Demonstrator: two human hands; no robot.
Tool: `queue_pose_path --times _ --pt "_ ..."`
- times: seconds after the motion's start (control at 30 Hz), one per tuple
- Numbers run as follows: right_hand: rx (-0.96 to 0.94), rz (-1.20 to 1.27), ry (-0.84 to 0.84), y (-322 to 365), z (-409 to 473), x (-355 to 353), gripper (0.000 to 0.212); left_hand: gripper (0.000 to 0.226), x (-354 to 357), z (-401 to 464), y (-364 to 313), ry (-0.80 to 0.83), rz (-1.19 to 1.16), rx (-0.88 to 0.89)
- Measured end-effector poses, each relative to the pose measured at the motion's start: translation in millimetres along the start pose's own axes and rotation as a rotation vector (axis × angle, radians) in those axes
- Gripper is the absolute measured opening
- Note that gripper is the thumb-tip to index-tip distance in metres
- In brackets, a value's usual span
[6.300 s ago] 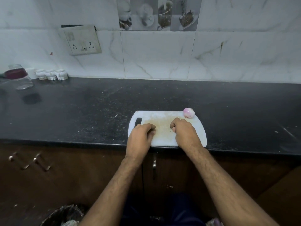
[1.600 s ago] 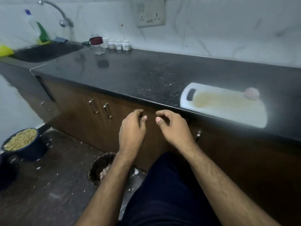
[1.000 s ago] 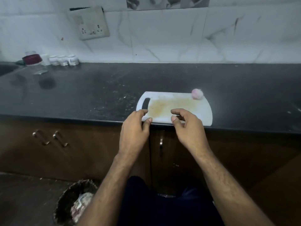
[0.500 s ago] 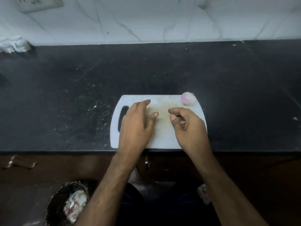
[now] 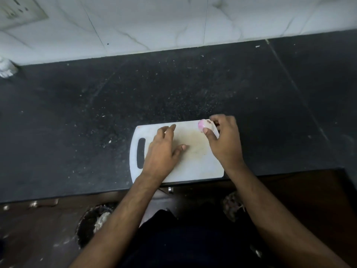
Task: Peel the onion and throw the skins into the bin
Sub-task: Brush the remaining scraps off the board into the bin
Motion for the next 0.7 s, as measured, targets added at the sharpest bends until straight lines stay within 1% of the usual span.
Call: queue_pose_path --times 0.07,0.13,0.2,0.27,0.37,0.43,0.53,0.63,0.7 --pt "0.045 -0.049 0.097 -7 9 10 0.054 0.078 1 0 4 0.041 0.005 -0.011" --pt "0.071 -0.076 0.18 -11 14 23 0.062 0.08 2 2 7 0.073 0.035 -0.004" --pt "0.073 -0.148 0.227 -13 18 33 0.059 0.079 1 6 11 0.083 0.079 -0.002" --pt "0.056 -0.232 0.245 -13 20 39 0.051 0.079 -3 7 17 0.084 0.093 -0.032" --pt "0.038 -0.18 0.269 -2 19 44 0.045 0.079 -7 6 26 0.084 0.087 -0.051" --pt "-0.006 -0.147 0.342 10 10 54 0.046 0.079 -6 5 31 0.094 0.104 -0.031" --pt "-0.05 -0.168 0.453 20 -10 74 0.047 0.081 0 2 38 0.131 0.122 -0.026" --pt "-0.087 -0.216 0.485 16 -16 83 0.043 0.083 5 1 42 0.16 0.136 -0.019" --pt "-0.074 -0.225 0.491 12 -15 83 0.044 0.083 6 1 41 0.167 0.156 -0.007"
Point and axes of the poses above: each hand's wrist, its own z-axis towards the middle knuckle, its own x-axis out of the palm, y = z × x, the point moved 7 cm from there along z, towards the middle knuckle, and after that the axes turned 13 degrees about z, right-handed, at the moved point
